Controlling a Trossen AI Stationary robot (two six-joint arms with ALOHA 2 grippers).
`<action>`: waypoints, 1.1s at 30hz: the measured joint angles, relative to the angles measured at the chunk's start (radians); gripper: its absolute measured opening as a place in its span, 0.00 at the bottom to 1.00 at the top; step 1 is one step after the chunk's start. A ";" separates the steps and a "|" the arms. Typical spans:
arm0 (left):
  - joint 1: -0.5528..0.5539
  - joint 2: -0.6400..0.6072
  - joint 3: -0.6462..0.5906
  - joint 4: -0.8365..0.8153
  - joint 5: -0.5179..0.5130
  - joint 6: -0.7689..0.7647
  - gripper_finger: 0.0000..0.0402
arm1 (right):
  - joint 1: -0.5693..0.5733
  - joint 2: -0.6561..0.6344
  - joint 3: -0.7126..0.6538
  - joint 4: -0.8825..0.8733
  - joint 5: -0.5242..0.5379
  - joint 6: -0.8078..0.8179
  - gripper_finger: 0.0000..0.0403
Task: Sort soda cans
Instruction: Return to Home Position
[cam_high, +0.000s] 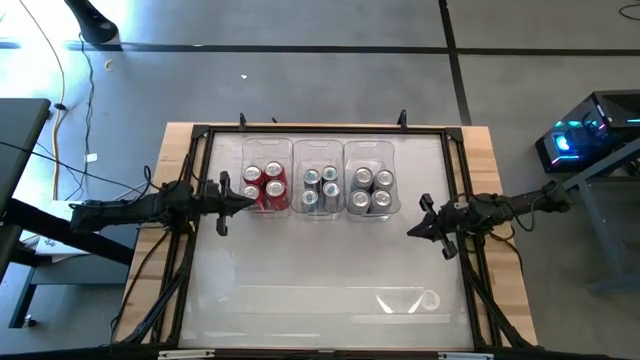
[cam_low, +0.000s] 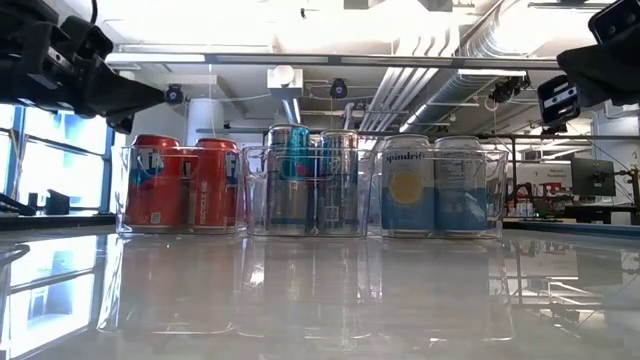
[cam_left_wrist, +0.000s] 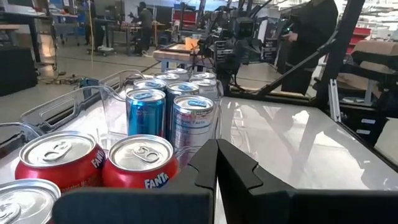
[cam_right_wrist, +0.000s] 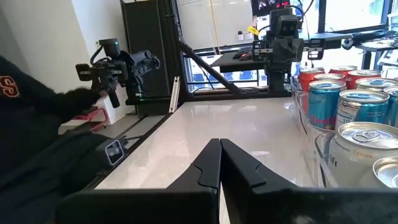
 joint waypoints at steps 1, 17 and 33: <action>0.000 0.000 0.000 0.000 0.000 -0.002 0.00 | 0.000 0.000 0.000 0.000 0.000 0.000 0.00; -0.235 -0.031 0.001 0.008 -0.055 -0.002 0.00 | -0.001 0.003 0.001 -0.004 0.000 0.000 0.00; -0.148 -0.056 0.001 0.010 -0.054 -0.001 0.00 | -0.001 0.004 0.000 0.016 0.174 -0.215 0.00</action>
